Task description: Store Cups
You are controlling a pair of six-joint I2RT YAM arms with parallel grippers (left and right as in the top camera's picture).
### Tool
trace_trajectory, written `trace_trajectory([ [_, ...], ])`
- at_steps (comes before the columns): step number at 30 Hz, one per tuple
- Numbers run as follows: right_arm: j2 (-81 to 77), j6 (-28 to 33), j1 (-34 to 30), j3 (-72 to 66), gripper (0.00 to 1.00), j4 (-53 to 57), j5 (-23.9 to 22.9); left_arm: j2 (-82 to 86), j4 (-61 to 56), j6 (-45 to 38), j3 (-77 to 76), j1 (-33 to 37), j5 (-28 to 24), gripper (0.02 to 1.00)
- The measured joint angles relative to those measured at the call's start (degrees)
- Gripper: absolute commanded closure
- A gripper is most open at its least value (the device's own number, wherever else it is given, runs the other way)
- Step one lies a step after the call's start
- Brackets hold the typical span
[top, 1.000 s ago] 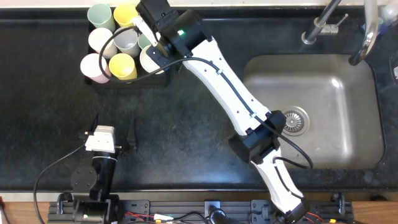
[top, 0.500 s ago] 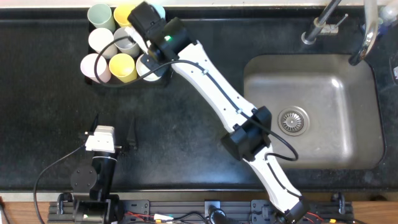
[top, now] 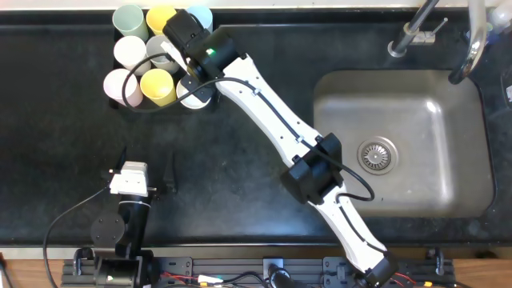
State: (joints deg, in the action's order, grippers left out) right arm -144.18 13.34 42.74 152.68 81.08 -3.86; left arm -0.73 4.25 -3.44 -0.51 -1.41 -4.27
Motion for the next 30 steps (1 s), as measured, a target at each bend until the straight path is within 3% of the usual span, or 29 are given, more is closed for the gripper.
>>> trace_trajectory([
  [11,-2.64,0.22,0.00,0.00,0.945,0.63,-0.48,0.00,0.00,0.00,-0.02,0.00,0.00,0.020],
  [12,-2.64,0.20,0.00,0.00,0.836,0.59,-0.55,0.00,0.00,0.00,0.00,0.00,0.00,0.018],
  [15,-2.64,0.17,0.00,0.00,0.104,0.24,-0.61,0.00,0.00,0.00,0.00,0.00,0.00,0.020],
  [16,-2.64,0.24,0.00,0.00,0.003,0.07,-0.61,0.00,0.00,0.00,0.00,0.00,0.00,0.020],
  [23,-2.64,0.42,0.00,0.00,0.003,-0.11,-0.72,0.00,0.00,0.00,0.00,0.00,0.00,0.020],
  [30,-2.64,-2.54,-0.02,0.11,0.005,-2.51,-5.68,0.00,0.00,0.00,0.00,0.00,0.00,0.020],
])
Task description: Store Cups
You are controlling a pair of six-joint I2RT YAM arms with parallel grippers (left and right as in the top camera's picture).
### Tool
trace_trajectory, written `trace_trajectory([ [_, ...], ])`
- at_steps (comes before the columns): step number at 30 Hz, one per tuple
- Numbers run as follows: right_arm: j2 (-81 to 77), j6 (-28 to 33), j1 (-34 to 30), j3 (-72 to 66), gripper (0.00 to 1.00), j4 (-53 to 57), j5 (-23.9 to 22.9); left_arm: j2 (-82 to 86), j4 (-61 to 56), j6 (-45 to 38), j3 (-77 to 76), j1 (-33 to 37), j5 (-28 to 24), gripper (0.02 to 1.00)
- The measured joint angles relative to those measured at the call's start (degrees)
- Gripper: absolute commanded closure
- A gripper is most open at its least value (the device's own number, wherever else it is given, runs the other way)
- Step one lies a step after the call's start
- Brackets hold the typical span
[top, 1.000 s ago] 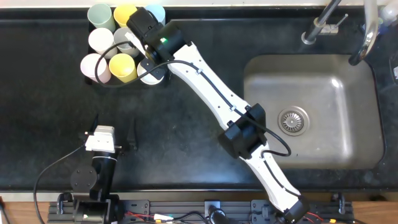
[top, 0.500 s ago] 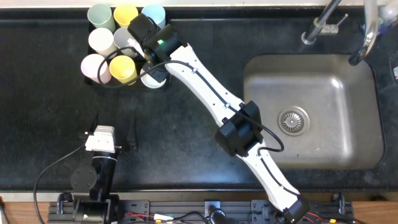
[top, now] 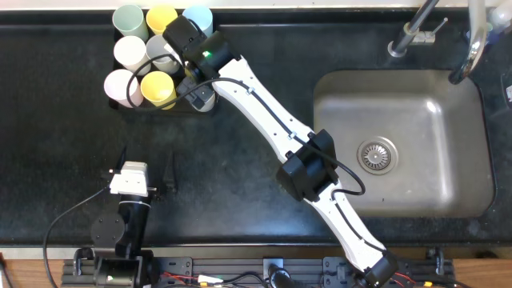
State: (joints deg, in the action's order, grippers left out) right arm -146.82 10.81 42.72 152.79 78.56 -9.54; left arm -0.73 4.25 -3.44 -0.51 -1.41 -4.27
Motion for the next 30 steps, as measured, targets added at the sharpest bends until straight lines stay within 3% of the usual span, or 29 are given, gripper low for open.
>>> trace_trajectory([
  [13,8.63,-5.84,-2.51,7.50,0.003,5.57,-1.11,0.00,0.00,0.00,-0.02,0.00,0.00,0.020],
  [16,16.46,-7.26,-6.84,8.33,0.003,10.49,0.66,0.00,0.00,0.00,0.00,0.00,0.00,0.020],
  [19,25.99,-8.11,-15.26,7.10,0.003,13.88,1.75,0.00,0.00,0.00,0.00,0.00,0.00,0.023],
  [24,46.53,-10.88,-28.92,-14.56,0.003,12.96,1.16,0.00,0.00,0.00,0.00,0.00,-0.02,0.020],
  [27,60.59,-13.46,-30.82,-36.28,0.003,8.94,1.46,0.00,0.00,0.00,-0.02,0.00,-0.02,0.020],
  [30,74.34,-15.85,-31.34,-59.43,0.003,-2.56,2.05,0.09,-0.02,0.00,0.00,0.00,0.00,0.020],
])
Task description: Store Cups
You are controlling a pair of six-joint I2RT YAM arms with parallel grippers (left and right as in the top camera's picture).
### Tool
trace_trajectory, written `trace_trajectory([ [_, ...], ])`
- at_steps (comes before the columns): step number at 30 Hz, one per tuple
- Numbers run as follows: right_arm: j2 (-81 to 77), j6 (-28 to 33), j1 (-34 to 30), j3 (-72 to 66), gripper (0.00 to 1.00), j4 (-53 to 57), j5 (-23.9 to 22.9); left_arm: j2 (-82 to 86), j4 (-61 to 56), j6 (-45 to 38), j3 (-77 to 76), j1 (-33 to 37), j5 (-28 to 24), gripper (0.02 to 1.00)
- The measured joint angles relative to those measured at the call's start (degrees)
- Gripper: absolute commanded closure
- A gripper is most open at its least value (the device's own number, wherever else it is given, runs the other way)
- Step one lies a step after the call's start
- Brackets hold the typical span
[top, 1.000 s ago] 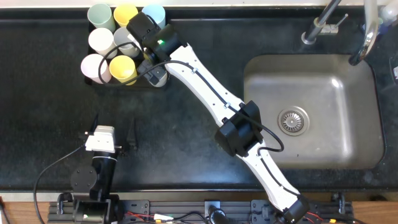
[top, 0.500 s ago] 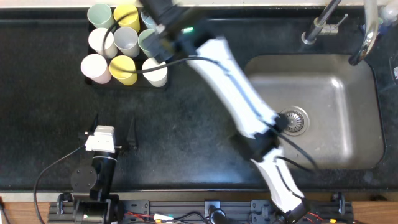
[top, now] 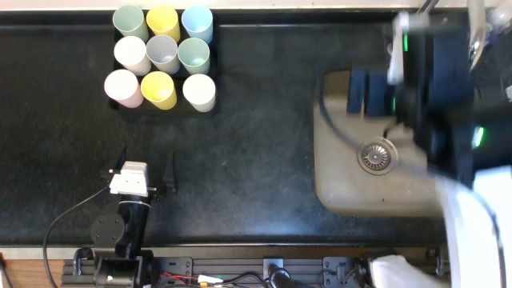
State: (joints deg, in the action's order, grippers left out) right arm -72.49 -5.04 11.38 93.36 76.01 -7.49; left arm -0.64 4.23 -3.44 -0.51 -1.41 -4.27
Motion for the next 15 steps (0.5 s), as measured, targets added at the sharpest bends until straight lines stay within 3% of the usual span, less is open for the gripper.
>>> trace_trajectory([
  [3,13.51,-0.66,-0.15,-22.47,0.003,-17.42,-1.03,0.00,0.02,-0.02,0.00,0.00,0.15,0.020],
  [10,37.59,3.41,0.24,-59.67,0.005,-70.36,-10.69,0.07,0.02,-0.04,0.00,0.00,0.17,0.020],
  [12,41.70,4.50,0.24,-65.37,0.005,-78.73,-12.04,0.04,0.04,-0.07,0.00,0.00,0.17,0.020],
  [15,45.09,5.46,0.24,-70.73,0.003,-81.46,-13.49,0.04,0.04,-0.13,0.00,0.00,0.17,0.020],
])
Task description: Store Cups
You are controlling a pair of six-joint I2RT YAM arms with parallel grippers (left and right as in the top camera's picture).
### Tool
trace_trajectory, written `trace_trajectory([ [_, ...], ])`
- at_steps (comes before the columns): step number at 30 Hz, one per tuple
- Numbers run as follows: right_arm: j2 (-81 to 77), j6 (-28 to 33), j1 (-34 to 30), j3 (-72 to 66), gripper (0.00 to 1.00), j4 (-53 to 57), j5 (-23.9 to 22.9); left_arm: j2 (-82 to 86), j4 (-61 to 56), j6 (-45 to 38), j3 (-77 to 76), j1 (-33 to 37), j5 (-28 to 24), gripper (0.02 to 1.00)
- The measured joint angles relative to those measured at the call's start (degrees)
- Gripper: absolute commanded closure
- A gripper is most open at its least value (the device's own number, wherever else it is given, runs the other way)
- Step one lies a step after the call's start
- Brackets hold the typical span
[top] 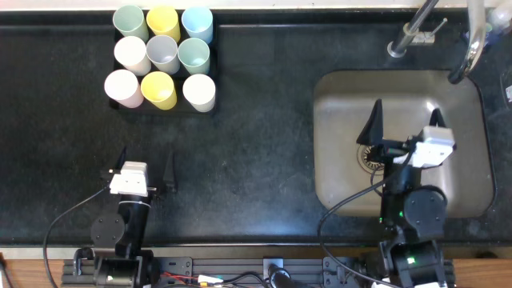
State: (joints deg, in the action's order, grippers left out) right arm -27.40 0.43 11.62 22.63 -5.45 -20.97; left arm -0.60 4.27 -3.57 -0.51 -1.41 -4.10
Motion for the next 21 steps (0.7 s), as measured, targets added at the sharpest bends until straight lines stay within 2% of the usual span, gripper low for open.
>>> trace_trajectory([
  [12,1.01,1.09,-0.52,-6.60,0.003,0.72,-0.66,0.00,0.00,0.00,0.00,0.00,0.00,0.020],
  [18,11.17,1.11,-7.82,-10.73,0.005,3.52,-0.96,0.00,0.00,-0.02,0.00,0.00,0.00,0.020],
  [21,17.99,1.09,-9.11,-13.11,0.003,5.92,-1.31,0.00,0.00,0.00,0.00,0.00,0.00,0.020],
])
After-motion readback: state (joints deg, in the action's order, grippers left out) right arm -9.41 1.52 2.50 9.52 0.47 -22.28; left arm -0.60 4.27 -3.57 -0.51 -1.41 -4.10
